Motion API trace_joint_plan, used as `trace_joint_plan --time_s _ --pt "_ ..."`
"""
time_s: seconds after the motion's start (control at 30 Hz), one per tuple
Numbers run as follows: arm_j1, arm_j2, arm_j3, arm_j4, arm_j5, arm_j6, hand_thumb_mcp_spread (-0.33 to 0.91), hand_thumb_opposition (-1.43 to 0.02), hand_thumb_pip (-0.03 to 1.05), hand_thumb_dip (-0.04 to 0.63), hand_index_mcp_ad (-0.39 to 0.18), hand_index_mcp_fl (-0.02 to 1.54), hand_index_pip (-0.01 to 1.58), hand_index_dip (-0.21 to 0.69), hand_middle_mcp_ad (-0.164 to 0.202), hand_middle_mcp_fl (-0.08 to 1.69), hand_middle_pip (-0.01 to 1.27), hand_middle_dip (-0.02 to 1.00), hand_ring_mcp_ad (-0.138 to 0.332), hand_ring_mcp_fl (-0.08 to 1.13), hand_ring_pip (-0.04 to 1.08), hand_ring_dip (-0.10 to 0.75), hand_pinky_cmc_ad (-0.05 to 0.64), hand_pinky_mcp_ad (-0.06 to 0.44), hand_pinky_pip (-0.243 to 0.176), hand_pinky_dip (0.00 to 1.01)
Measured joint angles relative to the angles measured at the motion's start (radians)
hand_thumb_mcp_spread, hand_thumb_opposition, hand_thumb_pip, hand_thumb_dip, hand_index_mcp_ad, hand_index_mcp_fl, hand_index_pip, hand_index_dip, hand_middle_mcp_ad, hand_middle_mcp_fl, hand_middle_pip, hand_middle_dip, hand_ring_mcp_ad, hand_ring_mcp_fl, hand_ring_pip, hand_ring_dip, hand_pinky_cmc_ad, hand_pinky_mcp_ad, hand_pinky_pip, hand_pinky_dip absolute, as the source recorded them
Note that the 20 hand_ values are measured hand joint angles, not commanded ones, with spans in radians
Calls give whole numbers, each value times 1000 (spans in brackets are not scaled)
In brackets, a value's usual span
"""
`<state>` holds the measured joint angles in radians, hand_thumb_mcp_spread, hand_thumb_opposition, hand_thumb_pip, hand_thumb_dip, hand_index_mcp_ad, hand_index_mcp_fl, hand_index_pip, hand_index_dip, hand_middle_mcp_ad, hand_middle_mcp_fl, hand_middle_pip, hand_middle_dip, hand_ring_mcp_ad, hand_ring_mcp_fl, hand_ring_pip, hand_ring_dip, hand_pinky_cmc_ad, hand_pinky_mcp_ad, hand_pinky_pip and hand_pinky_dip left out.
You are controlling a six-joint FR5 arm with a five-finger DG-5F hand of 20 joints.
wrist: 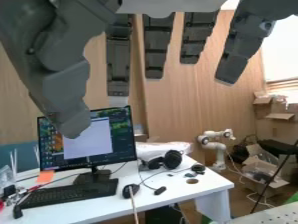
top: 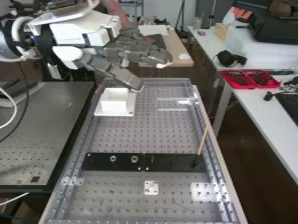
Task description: Grab the smaller nut and place it in the white container
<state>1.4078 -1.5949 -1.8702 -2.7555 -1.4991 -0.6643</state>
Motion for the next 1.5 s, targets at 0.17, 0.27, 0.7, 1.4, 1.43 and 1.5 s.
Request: trace_joint_plan --time_s 0.17,0.27,0.7,1.4,1.43,1.5 --pt "2 -5 27 -36 -7 -6 284 -787 723 188 -138 23 1161 93 21 169 113 269 113 0 96 152 342 298 31 347" --pt "5 -6 36 -45 -6 -10 284 -787 723 188 -138 23 1161 93 21 169 113 265 113 0 96 152 342 298 31 347" --pt "16 -10 54 -64 2 -5 284 -787 723 188 -140 21 1141 93 21 145 113 269 113 0 94 152 342 295 31 347" --pt "9 -49 90 -93 -71 -2 284 -787 757 188 -140 23 1127 93 21 145 113 269 113 0 94 152 342 298 31 347" --pt "9 -49 90 -93 -75 -4 284 -787 757 188 -140 23 1127 93 21 145 113 265 113 0 94 152 342 295 31 347" --pt "8 -49 90 -91 -79 -3 284 -787 757 188 -140 23 1129 93 21 148 113 265 113 0 94 152 340 298 31 347"
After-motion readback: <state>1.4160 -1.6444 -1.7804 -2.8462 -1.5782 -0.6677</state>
